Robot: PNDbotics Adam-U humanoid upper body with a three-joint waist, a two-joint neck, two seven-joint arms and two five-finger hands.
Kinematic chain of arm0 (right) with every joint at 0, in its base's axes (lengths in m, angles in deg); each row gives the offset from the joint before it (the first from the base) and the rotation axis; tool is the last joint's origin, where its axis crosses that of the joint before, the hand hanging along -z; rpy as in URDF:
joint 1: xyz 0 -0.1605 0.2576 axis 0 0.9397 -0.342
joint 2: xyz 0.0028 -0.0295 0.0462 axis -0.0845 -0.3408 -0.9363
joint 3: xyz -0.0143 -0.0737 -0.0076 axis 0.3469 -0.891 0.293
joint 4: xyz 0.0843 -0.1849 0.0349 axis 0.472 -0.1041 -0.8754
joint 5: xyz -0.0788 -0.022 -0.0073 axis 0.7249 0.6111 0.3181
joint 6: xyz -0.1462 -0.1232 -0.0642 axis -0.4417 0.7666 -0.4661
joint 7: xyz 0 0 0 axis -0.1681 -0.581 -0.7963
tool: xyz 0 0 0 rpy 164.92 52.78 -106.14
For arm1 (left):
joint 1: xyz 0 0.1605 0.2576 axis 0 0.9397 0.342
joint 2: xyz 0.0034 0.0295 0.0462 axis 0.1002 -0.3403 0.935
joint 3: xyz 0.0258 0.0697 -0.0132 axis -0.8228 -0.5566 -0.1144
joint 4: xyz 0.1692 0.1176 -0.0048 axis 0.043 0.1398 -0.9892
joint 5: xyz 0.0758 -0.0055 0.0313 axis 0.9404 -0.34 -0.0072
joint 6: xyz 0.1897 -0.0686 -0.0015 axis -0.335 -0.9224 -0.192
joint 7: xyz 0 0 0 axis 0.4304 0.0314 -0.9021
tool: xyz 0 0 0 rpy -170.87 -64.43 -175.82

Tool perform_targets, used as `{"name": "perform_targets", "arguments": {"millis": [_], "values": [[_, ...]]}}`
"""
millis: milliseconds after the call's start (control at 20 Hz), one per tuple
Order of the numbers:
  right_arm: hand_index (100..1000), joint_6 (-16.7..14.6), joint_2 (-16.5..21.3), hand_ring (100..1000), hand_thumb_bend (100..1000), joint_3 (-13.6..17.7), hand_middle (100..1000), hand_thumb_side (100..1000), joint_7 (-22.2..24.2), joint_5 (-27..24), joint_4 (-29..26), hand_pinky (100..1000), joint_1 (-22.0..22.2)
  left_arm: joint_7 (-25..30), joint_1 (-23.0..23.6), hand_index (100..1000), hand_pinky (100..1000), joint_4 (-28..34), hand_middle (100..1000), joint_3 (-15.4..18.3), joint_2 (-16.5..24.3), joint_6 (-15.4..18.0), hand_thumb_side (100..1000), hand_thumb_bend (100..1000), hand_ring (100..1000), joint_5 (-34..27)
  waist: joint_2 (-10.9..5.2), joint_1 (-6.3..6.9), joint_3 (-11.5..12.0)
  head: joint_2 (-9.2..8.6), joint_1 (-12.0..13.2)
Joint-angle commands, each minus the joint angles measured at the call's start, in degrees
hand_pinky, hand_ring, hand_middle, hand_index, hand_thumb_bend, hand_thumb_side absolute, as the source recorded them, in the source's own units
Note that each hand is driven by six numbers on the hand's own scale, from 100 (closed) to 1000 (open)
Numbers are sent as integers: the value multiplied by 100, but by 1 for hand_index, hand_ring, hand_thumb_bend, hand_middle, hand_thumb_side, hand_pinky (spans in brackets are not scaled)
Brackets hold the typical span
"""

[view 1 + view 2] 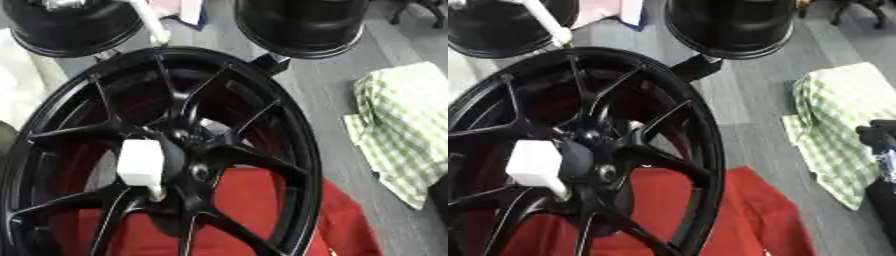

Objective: Pull the pin out of the wheel hub.

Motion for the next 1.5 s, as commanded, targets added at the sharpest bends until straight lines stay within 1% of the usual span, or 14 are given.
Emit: {"name": "perform_targets", "arguments": {"millis": [50,250,450,700,850,1000,1100,1200,1250,1300,1350,1400,1450,1500], "values": [[714,-40,129,795,100,123,567,320,-88,47,-108,861,37,-377,292,285,678,-28,300,539,732,6,227,100,452,-102,-173,-15,77,22,-92],[714,-106,137,795,100,188,567,312,-173,47,-108,861,33,-910,1377,285,680,59,299,1128,1421,9,243,100,452,-367,-173,-46,228,63,-138],[714,-161,167,794,100,211,567,306,-209,4,-108,860,-19,-1325,2387,290,681,108,302,1525,1733,-30,250,100,454,-490,-166,-97,336,85,-145],[713,-181,164,793,100,222,566,304,-239,-38,-108,858,-69,-1640,3286,300,681,330,306,1725,1720,-81,229,100,460,-413,-156,-146,398,132,-147],[713,-166,132,793,100,218,565,305,-249,-54,-108,858,-95,-1772,3683,307,679,575,308,1751,1634,-128,204,100,464,-215,-145,-181,407,121,-157],[712,-172,108,793,100,219,565,304,-253,-56,-108,857,-99,-1891,4004,315,679,738,309,1785,1528,-215,210,100,463,-23,-138,-218,404,95,-153],[712,-173,96,793,100,219,564,303,-262,-63,-108,856,-107,-1933,4176,353,683,824,324,1783,1453,-257,209,100,471,84,-133,-241,402,80,-149],[711,-177,88,793,100,214,564,302,-259,-71,-108,856,-120,-1972,4334,449,718,907,420,1791,1367,-312,198,100,513,278,-129,-260,403,77,-130],[711,-176,82,793,100,216,564,301,-262,-73,-108,856,-120,-1977,4412,607,763,937,546,1796,1327,-344,178,100,585,382,-127,-271,404,69,-125],[711,-177,78,793,100,220,563,300,-269,-75,-108,856,-118,-1980,4482,736,807,962,646,1809,1294,-378,199,100,657,502,-126,-282,408,61,-126],[711,-182,77,792,100,222,563,300,-273,-78,-108,855,-119,-1992,4540,800,840,983,724,1825,1267,-404,245,100,718,624,-128,-292,413,56,-126],[711,-188,78,793,100,223,563,299,-275,-81,-108,855,-121,-2003,4591,859,863,1000,783,1837,1246,-423,408,100,764,746,-129,-300,416,50,-126],[711,-193,79,792,100,222,563,299,-275,-85,-108,855,-122,-2016,4632,891,870,1014,810,1847,1232,-438,563,149,781,858,-132,-308,420,45,-129],[711,-196,80,792,100,221,563,299,-276,-88,-108,855,-122,-2041,4665,916,874,1027,829,1855,1223,-452,702,265,790,967,-135,-316,423,41,-134]]}}
